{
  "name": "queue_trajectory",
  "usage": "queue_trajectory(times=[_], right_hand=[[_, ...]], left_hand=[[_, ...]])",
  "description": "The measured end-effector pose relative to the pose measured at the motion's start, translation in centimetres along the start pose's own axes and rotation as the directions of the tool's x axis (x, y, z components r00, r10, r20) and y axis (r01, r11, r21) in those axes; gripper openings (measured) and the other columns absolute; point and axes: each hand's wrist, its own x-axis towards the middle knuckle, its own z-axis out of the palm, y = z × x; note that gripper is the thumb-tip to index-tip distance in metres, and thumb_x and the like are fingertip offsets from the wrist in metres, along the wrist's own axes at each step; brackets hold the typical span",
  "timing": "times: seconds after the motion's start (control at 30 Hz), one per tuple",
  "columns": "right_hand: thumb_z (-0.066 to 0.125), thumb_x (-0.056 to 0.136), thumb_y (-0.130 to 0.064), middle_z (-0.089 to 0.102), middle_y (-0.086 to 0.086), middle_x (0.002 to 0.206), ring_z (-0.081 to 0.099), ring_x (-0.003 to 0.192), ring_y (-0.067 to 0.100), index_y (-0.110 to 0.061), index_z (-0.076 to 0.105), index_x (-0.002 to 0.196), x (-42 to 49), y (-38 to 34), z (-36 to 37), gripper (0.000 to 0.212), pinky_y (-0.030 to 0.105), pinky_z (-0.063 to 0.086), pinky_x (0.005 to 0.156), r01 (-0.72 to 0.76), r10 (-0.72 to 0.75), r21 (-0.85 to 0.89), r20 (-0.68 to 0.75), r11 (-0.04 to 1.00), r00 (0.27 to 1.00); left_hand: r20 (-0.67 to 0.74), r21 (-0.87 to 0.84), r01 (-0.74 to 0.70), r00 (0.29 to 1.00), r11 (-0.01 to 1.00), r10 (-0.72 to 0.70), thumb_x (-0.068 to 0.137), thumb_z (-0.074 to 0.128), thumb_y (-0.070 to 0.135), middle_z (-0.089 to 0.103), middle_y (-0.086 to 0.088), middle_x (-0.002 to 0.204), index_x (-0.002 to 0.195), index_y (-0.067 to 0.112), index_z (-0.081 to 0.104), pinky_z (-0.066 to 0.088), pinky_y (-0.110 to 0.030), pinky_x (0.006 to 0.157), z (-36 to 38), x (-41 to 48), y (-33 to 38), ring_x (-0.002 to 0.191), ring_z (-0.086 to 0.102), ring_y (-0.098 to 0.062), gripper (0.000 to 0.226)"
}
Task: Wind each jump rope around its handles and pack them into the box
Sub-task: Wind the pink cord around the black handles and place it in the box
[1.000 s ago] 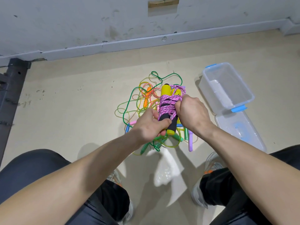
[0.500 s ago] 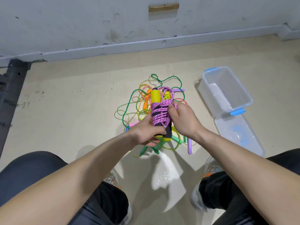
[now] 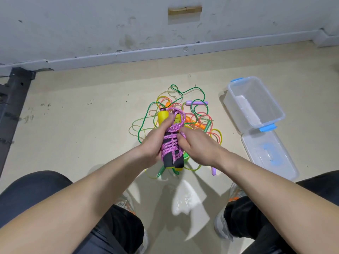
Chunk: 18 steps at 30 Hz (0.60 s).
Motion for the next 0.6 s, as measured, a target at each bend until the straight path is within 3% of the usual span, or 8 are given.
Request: queue_trajectory(times=[0.13, 0.23, 0.3, 0.37, 0.43, 0.53, 0.6], right_hand=[[0.036, 0.107, -0.035, 0.045, -0.003, 0.067, 0.043, 0.064, 0.019, -0.022, 0.038, 0.071, 0.2, -0.4, -0.7, 0.038, 0.038, 0.023, 0.062, 0.004, -0.005, 0.033, 0.027, 0.999, 1.000], [0.045, 0.105, -0.038, 0.048, -0.001, 0.064, 0.043, 0.059, 0.017, -0.013, 0.053, 0.072, 0.5, -0.2, -2.6, 0.042, 0.034, 0.031, 0.058, -0.031, 0.031, 0.123, 0.006, 0.992, 1.000], [0.054, 0.102, -0.034, 0.052, -0.008, 0.064, 0.046, 0.057, 0.011, -0.012, 0.064, 0.090, 0.5, -0.1, -3.5, 0.026, 0.029, 0.034, 0.055, -0.120, 0.128, 0.265, -0.014, 0.957, 0.992], [0.056, 0.102, -0.022, 0.046, -0.011, 0.055, 0.036, 0.047, 0.011, -0.017, 0.061, 0.098, 0.5, -0.1, -3.7, 0.008, 0.025, 0.028, 0.047, -0.203, 0.214, 0.533, 0.042, 0.822, 0.976], [0.050, 0.102, -0.010, 0.040, -0.004, 0.055, 0.027, 0.043, 0.012, -0.018, 0.058, 0.098, 0.4, -0.2, -3.9, 0.012, 0.020, 0.023, 0.043, -0.276, 0.212, 0.734, 0.182, 0.621, 0.960], [0.043, 0.103, -0.004, 0.038, 0.001, 0.060, 0.023, 0.044, 0.010, -0.024, 0.061, 0.115, -0.1, -0.3, -4.8, 0.030, 0.019, 0.020, 0.041, -0.355, 0.106, 0.829, 0.345, 0.432, 0.933], [0.041, 0.102, -0.003, 0.037, 0.002, 0.061, 0.024, 0.044, 0.010, -0.023, 0.066, 0.109, -0.4, -0.2, -5.6, 0.033, 0.018, 0.022, 0.039, -0.376, 0.019, 0.851, 0.397, 0.367, 0.918]], left_hand=[[-0.150, 0.175, -0.059, 0.985, 0.983, 0.085, 0.092, 0.071, 0.037, 0.075, -0.014, 0.094, 0.100, 0.005, 0.075, 0.057, -0.036, 0.081, -0.7, 0.3, -0.5, 0.084, 0.071, -0.029, 0.033], [-0.177, 0.205, -0.158, 0.965, 0.966, 0.196, 0.088, 0.075, 0.035, 0.077, -0.012, 0.093, 0.096, 0.012, 0.076, 0.056, -0.040, 0.085, -1.1, 0.6, -0.1, 0.082, 0.072, -0.028, 0.025], [-0.213, 0.198, -0.220, 0.942, 0.955, 0.261, 0.079, 0.078, 0.035, 0.076, -0.012, 0.097, 0.102, 0.015, 0.072, 0.057, -0.046, 0.087, -1.3, 0.8, 0.3, 0.086, 0.073, -0.030, 0.031], [-0.232, 0.193, -0.245, 0.929, 0.950, 0.287, 0.075, 0.079, 0.033, 0.076, -0.010, 0.098, 0.110, 0.014, 0.069, 0.058, -0.046, 0.085, -1.4, 1.0, 0.6, 0.087, 0.072, -0.028, 0.041], [-0.238, 0.205, -0.264, 0.921, 0.942, 0.310, 0.079, 0.079, 0.027, 0.074, -0.005, 0.089, 0.108, 0.015, 0.068, 0.058, -0.039, 0.075, -1.4, 1.2, 0.7, 0.079, 0.070, -0.023, 0.033], [-0.254, 0.210, -0.280, 0.909, 0.937, 0.329, 0.088, 0.076, 0.018, 0.073, 0.002, 0.082, 0.103, 0.018, 0.070, 0.052, -0.028, 0.064, -1.4, 1.0, 0.9, 0.072, 0.069, -0.016, 0.016], [-0.277, 0.204, -0.280, 0.903, 0.938, 0.329, 0.088, 0.076, 0.020, 0.074, 0.001, 0.084, 0.103, 0.018, 0.071, 0.052, -0.028, 0.066, -1.3, 0.8, 0.9, 0.074, 0.070, -0.017, 0.017]])
